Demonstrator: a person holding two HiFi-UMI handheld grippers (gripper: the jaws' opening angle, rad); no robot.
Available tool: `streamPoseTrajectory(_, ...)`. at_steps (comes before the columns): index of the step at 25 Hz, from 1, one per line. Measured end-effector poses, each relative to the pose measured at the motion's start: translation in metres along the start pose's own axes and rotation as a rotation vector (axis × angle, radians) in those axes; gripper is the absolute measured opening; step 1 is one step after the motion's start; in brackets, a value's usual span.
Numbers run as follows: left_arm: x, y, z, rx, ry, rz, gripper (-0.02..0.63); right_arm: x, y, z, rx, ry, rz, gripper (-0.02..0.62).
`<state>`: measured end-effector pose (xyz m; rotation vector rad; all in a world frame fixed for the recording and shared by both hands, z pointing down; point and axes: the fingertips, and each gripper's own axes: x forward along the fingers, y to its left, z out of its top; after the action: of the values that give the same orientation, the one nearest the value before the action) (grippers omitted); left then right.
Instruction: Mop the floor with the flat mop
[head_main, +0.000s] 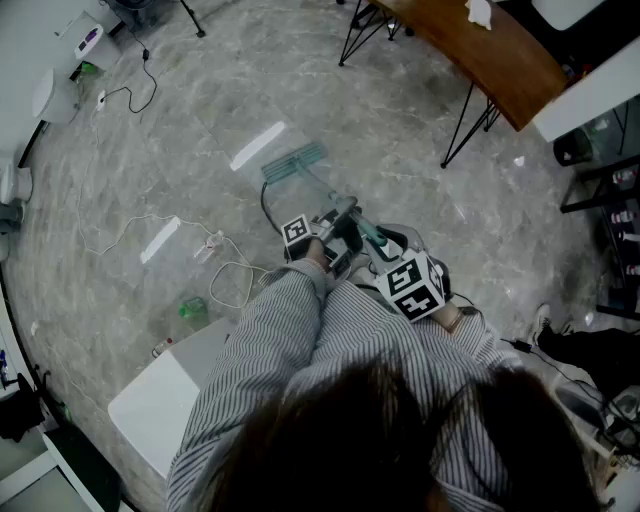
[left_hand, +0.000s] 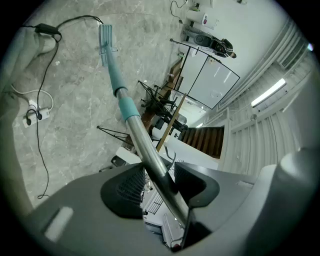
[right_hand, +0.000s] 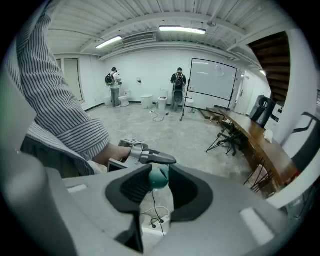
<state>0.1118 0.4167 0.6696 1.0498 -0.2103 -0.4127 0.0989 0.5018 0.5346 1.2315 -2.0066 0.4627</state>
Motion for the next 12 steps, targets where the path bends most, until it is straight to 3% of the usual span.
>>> streamPoseTrajectory(12,-0.001,0.012,-0.004,-0.007,-0.040,0.019,0.183,-0.002,0.003,-0.015,-0.016,0.037,0.015,0.109)
